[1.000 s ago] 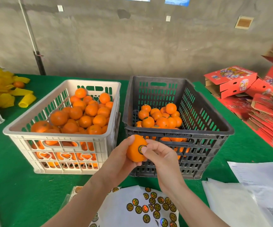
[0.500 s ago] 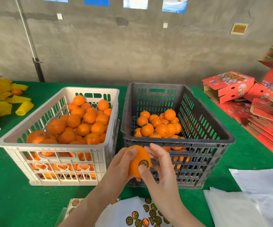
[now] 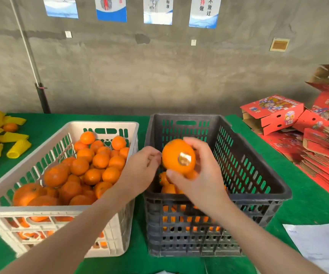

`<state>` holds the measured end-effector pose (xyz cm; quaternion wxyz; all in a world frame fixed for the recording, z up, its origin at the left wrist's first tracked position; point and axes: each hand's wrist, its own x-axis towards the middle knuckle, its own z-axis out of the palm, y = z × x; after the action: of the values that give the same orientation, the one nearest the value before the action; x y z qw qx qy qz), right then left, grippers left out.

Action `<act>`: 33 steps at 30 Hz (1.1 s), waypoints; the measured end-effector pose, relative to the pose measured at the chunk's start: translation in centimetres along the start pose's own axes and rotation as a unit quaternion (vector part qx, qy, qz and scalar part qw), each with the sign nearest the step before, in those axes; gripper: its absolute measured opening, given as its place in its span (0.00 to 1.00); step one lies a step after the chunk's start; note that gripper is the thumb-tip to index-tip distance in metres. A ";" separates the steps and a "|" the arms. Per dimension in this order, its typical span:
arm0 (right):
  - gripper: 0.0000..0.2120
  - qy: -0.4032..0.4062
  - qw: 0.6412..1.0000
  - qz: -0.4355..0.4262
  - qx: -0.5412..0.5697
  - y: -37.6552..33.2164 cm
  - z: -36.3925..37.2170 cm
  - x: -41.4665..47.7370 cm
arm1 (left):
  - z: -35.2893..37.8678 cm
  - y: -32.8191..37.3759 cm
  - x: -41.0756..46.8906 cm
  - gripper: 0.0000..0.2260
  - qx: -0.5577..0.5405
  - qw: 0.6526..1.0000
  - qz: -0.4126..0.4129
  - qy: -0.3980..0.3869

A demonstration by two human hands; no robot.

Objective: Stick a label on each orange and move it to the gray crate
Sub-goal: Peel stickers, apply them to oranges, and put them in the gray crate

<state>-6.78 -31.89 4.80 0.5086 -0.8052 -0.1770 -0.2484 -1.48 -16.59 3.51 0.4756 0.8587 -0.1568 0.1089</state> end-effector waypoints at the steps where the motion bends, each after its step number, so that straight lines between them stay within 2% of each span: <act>1: 0.32 0.005 1.000 0.021 -0.022 1.0 0.0 2.3 | 0.3 -0.6 1.4 0.05 0.098 0.995 0.024 -0.014; 2: 0.33 0.005 0.998 0.049 -0.047 2.4 0.1 4.9 | 0.8 -1.2 2.6 0.04 0.194 0.979 0.049 -0.045; 4: 0.34 -0.016 0.988 0.126 -0.084 5.5 0.6 9.9 | 1.6 -2.2 3.9 0.11 0.353 0.926 0.071 -0.112; 6: 0.35 -0.059 0.969 0.204 -0.124 9.3 1.2 14.2 | 2.1 -2.7 4.4 0.13 0.416 0.896 0.059 -0.147; 10: 0.25 -0.161 0.900 0.305 -0.267 17.3 2.2 18.2 | 2.3 -3.2 4.6 0.11 0.429 0.887 0.066 -0.159; 13: 0.36 -0.194 0.857 0.363 -0.309 21.6 2.8 17.9 | 2.5 -3.1 4.9 0.12 0.450 0.875 0.048 -0.170; 15: 0.44 -0.205 0.848 0.377 -0.310 23.6 3.2 17.2 | 2.6 -3.2 5.0 0.14 0.431 0.886 0.031 -0.169; 17: 0.46 -0.202 0.854 0.375 -0.298 25.0 3.6 16.7 | 2.6 -3.4 4.9 0.14 0.410 0.898 0.026 -0.161; 20: 0.38 -0.164 0.869 0.365 -0.292 25.9 4.3 16.5 | 2.4 -3.4 4.8 0.13 0.391 0.907 0.021 -0.157; 23: 0.34 -0.139 0.854 0.372 -0.336 24.8 5.1 16.5 | 2.4 -3.4 4.8 0.12 0.371 0.914 0.008 -0.162; 24: 0.33 -0.127 0.857 0.364 -0.342 23.9 5.2 16.9 | 2.4 -3.3 4.8 0.12 0.357 0.920 0.005 -0.159; 26: 0.29 -0.103 0.890 0.303 -0.324 21.0 5.7 17.9 | 2.4 -3.3 4.7 0.12 0.309 0.943 0.005 -0.125; 29: 0.21 -0.090 0.951 0.137 -0.262 14.5 7.7 18.9 | 2.3 -3.5 4.2 0.11 0.239 0.970 0.007 -0.029; 31: 0.16 -0.102 0.970 0.031 -0.217 9.7 9.6 17.8 | 2.2 -3.7 4.1 0.11 0.213 0.977 0.012 0.011; 33: 0.13 -0.123 0.978 -0.041 -0.164 6.0 11.3 15.4 | 1.1 -4.1 4.1 0.10 0.159 0.986 -0.019 0.043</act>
<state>11.43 -23.68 5.27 0.3334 -0.8941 -0.2277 -0.1940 3.92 -16.16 1.13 0.3413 0.9207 -0.1011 0.1602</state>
